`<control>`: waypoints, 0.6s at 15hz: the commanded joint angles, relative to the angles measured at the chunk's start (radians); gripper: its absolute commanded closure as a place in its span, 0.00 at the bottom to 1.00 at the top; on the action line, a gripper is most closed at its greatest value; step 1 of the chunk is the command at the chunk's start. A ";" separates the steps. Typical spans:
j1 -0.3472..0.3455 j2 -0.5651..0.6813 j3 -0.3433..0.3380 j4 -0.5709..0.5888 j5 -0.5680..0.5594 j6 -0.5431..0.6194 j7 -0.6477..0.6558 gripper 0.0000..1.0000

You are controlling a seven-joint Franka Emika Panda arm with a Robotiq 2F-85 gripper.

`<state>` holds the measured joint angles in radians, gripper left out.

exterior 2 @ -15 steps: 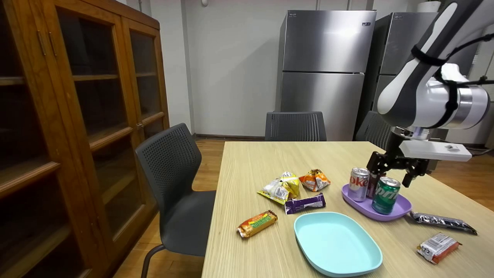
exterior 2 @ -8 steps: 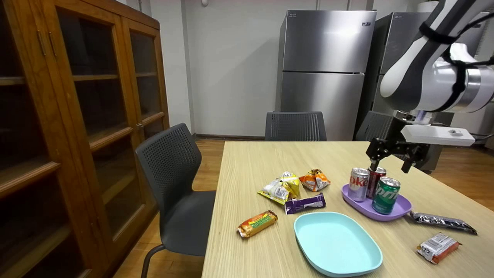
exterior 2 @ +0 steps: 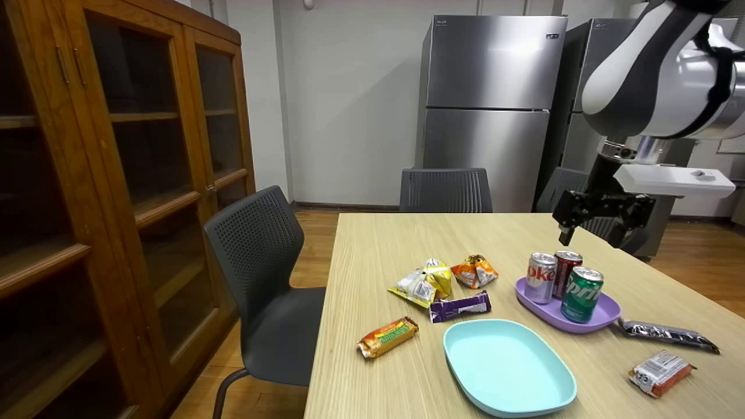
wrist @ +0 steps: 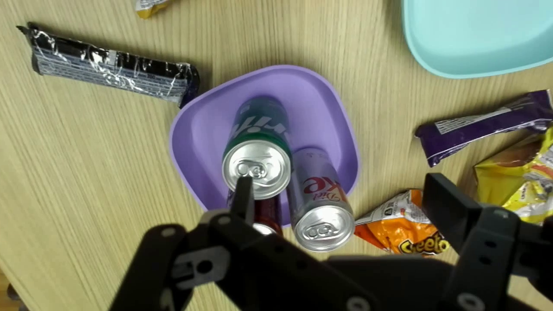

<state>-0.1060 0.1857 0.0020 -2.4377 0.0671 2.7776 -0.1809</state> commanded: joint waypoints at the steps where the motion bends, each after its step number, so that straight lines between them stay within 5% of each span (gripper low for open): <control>1: 0.042 -0.090 0.019 -0.058 -0.010 -0.047 0.007 0.00; 9: 0.182 -0.095 0.086 -0.060 -0.038 -0.080 0.073 0.00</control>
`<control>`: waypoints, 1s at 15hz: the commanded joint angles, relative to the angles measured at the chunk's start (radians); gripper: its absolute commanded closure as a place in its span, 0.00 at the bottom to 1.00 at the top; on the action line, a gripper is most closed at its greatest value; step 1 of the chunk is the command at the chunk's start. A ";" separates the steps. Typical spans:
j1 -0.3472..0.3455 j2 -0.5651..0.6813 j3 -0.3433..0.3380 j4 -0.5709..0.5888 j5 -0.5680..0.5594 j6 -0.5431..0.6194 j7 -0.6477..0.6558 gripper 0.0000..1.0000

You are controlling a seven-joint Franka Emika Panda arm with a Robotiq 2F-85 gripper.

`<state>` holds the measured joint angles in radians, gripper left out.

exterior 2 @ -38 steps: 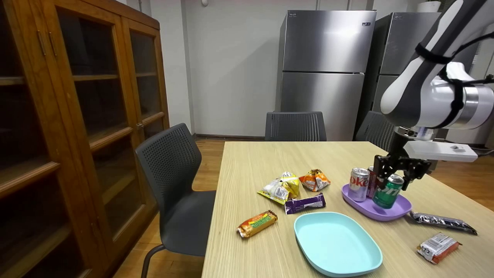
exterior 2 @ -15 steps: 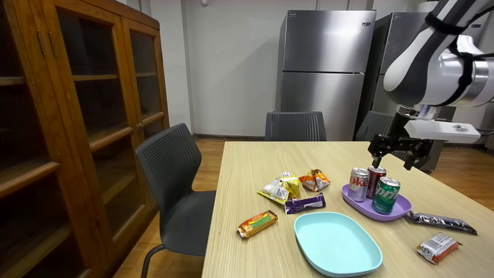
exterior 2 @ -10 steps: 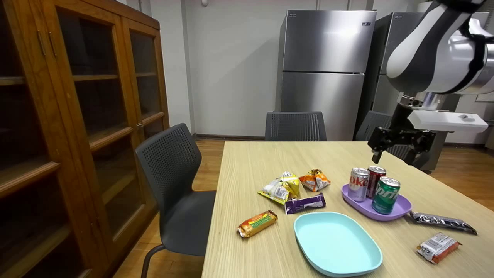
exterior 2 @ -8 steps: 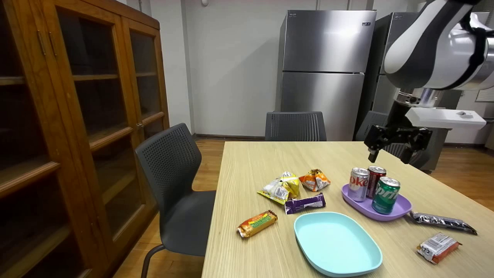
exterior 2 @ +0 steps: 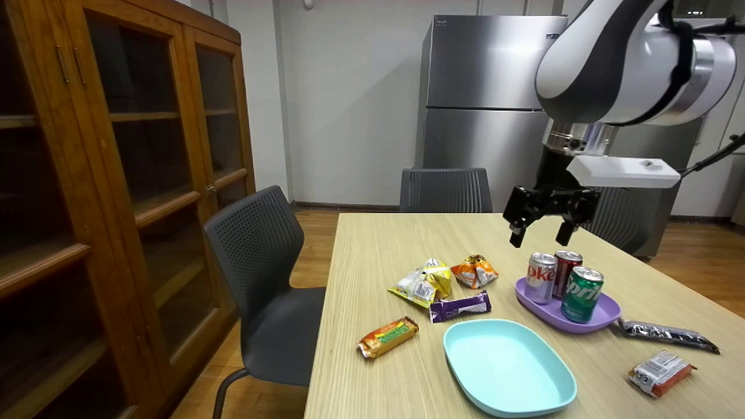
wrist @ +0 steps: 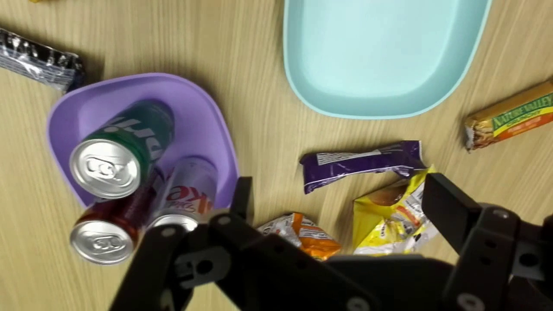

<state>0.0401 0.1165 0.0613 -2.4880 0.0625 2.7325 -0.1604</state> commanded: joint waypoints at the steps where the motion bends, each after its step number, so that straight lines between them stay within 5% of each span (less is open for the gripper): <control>1: 0.054 -0.019 0.040 -0.004 -0.036 -0.037 0.060 0.00; 15: 0.216 0.186 0.127 0.167 -0.131 -0.064 0.120 0.00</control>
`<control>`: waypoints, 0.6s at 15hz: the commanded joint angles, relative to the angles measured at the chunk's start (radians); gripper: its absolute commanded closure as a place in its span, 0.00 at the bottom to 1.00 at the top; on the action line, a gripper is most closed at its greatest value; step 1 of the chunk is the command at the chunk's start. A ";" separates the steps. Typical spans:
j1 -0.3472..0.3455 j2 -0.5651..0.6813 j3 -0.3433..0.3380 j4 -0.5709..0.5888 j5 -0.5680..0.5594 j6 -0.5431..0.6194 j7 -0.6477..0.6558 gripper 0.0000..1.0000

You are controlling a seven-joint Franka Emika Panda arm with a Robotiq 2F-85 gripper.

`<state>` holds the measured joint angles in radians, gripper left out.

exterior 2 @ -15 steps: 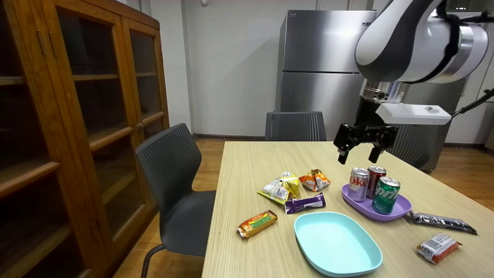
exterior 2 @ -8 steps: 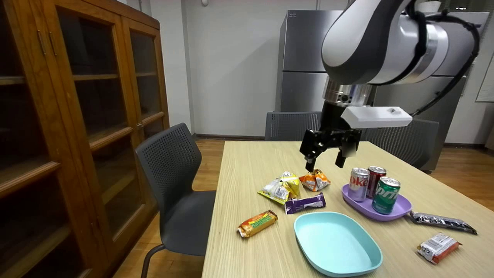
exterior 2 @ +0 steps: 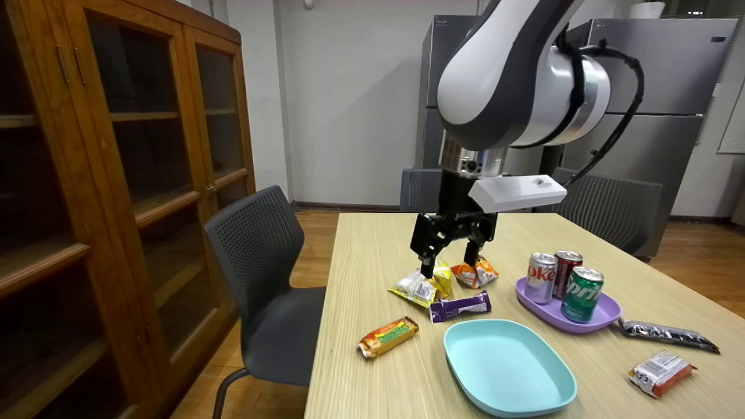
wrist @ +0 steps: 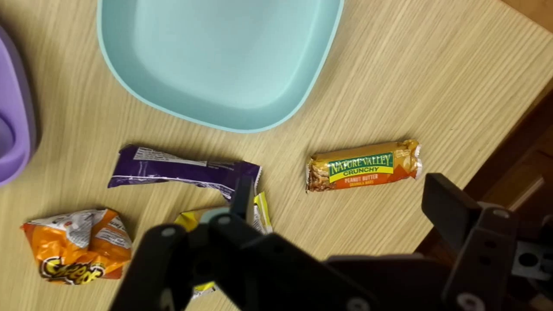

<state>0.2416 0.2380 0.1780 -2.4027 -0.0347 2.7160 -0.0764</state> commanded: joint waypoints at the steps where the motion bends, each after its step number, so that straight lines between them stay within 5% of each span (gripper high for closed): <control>1: 0.020 0.085 0.012 0.102 -0.035 -0.055 0.034 0.00; 9: 0.030 0.162 0.013 0.159 -0.025 -0.030 0.043 0.00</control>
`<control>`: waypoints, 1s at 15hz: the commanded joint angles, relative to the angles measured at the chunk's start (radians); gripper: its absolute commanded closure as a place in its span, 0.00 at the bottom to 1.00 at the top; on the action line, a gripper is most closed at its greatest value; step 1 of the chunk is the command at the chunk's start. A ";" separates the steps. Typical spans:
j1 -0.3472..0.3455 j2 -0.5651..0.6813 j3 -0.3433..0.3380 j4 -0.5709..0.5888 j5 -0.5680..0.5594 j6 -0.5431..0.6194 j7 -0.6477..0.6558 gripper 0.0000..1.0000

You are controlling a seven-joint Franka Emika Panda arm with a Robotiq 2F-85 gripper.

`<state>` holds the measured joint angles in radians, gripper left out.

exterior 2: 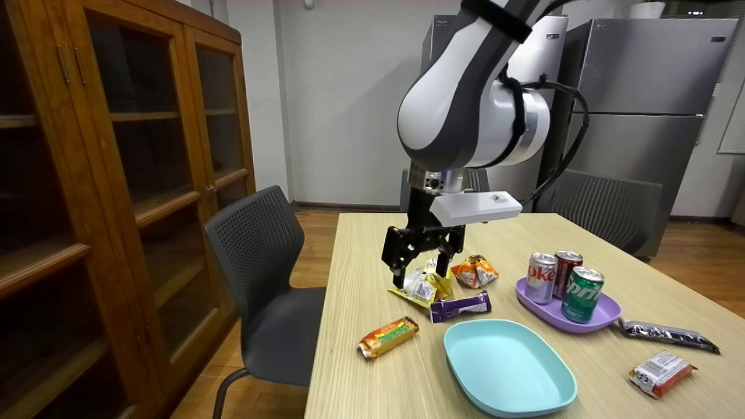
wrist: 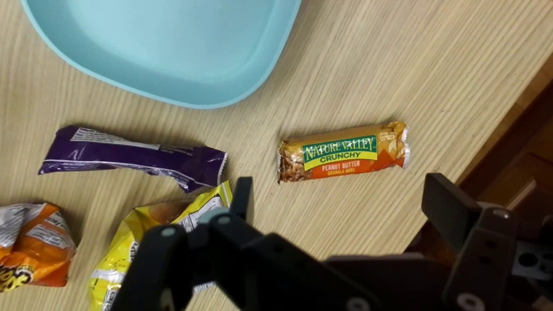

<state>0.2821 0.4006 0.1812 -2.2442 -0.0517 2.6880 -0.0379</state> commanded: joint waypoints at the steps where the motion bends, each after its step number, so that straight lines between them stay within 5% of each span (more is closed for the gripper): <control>1: -0.011 0.002 0.009 0.003 -0.008 -0.002 0.005 0.00; 6: 0.000 0.005 0.005 0.004 -0.015 -0.003 0.018 0.00; 15: 0.186 0.079 -0.130 0.069 -0.140 -0.040 0.409 0.00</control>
<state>0.4074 0.4464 0.0931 -2.2247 -0.1542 2.6828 0.2335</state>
